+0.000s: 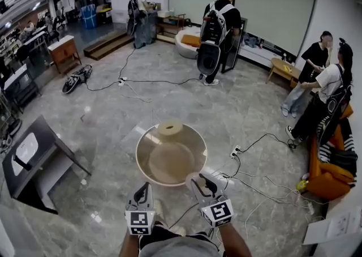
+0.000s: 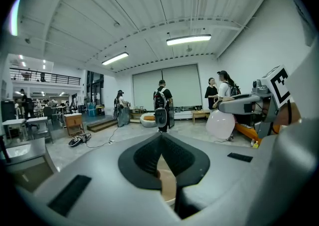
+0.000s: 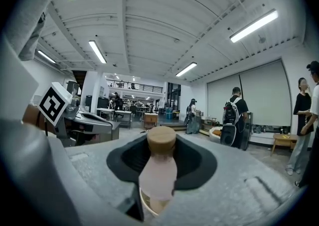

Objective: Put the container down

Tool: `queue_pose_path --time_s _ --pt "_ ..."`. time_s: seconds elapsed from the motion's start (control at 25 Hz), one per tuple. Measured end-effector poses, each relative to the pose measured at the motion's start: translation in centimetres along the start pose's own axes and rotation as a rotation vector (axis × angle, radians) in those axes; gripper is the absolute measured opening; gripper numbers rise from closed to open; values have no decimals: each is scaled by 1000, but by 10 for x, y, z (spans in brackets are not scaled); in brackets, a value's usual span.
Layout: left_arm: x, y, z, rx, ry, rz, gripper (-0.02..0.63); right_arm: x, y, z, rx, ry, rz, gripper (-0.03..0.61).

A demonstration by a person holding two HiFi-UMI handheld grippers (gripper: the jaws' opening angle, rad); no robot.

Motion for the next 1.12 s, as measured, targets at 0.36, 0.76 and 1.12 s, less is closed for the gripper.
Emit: queue_pose_path --time_s 0.36,0.76,1.12 --pt "-39 60 -1 -15 3 17 17 21 71 -1 14 5 28 130" --pt "-110 160 3 -69 -12 -4 17 49 197 -2 -20 29 57 130" --pt "-178 245 -7 -109 -32 -23 17 69 308 -13 -54 55 71 130"
Point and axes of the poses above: the fingertips, and each gripper's own axes: y forward along the fingers, x to its right, z out of its top, the point moved 3 cm from there along -y, backward along the fingers, and after that the axes turned 2 degrees about z, right-handed, at the moved point
